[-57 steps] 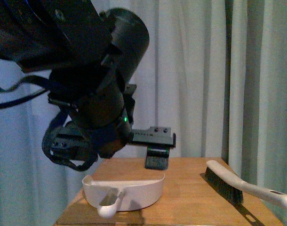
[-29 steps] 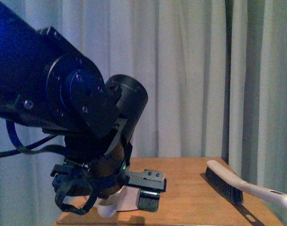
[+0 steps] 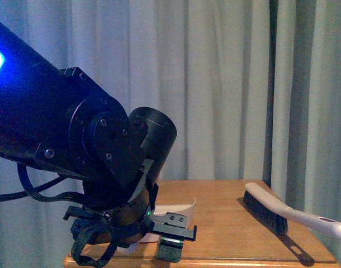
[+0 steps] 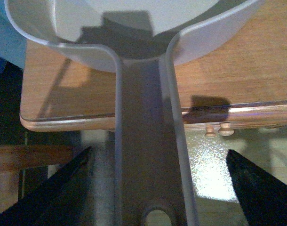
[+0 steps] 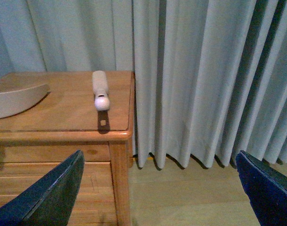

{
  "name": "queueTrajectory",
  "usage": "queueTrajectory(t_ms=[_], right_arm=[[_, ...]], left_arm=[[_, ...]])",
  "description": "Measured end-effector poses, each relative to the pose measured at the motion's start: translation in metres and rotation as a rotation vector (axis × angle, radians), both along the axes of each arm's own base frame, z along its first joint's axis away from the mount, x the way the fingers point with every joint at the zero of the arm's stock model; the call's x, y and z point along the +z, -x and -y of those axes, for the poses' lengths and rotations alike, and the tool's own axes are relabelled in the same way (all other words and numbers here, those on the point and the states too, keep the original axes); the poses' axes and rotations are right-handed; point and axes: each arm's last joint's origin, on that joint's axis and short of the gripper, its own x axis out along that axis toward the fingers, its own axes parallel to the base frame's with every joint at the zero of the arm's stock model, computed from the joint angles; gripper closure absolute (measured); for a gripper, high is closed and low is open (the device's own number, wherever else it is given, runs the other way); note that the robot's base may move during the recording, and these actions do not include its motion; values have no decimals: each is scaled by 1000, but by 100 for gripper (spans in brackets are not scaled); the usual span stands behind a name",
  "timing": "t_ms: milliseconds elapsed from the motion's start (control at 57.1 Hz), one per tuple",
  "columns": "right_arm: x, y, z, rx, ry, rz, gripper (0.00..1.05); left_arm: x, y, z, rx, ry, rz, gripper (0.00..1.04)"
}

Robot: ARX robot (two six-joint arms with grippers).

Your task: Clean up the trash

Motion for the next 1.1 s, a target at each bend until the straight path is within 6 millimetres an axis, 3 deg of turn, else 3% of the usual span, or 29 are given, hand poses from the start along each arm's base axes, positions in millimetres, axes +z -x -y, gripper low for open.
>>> queueTrajectory(t_ms=[192,245,297,472,752,962,1102], right_arm=[[0,0,0,0,0,0,7],[0,0,0,0,0,0,7],[0,0,0,0,0,0,7],[0,0,0,0,0,0,7],[0,0,0,0,0,0,7],[0,0,0,0,0,0,7],[0,0,0,0,0,0,7]], left_arm=[[0,0,0,-1,-9,10,57],[1,0,1,-3,-9,14,71],[1,0,1,-1,-11,17,76],[5,0,2,-15,-9,35,77],[46,15,-7,-48,50,246,77],[90,65,-33,-106,95,583,77],[103,108,-58,-129,116,737,77]])
